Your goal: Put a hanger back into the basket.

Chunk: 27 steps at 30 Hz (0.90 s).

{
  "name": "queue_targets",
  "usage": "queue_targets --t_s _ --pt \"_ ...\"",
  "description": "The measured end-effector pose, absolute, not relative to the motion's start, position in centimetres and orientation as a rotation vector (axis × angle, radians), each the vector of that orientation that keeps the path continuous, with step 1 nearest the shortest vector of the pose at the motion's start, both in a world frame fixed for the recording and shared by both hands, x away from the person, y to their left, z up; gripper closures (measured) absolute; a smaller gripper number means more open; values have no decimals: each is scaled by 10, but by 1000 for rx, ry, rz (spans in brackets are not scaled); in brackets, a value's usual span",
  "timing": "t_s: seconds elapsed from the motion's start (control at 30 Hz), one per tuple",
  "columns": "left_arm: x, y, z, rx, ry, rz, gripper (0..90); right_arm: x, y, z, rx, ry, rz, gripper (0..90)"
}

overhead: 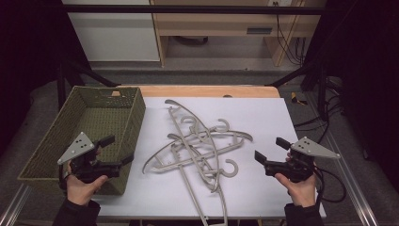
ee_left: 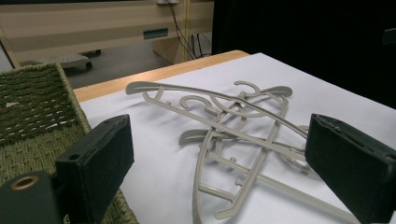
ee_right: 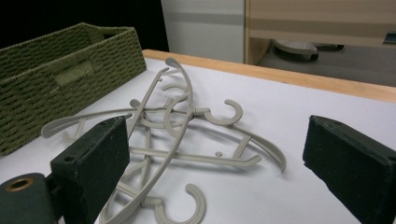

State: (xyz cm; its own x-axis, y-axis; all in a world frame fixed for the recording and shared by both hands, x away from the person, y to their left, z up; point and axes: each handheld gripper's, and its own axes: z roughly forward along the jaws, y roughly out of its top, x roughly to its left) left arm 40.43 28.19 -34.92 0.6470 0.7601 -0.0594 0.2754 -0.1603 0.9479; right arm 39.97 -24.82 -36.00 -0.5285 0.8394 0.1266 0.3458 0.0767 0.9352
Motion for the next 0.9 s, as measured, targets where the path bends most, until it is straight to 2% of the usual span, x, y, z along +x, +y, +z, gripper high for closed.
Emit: queue_targets --t_s 0.53,0.9 --pt "405 280 -351 1743 843 541 76 424 -207 -365 1180 2049 1357 93" --pt "405 279 -350 1746 839 541 77 447 -163 -381 1229 2207 1166 163"
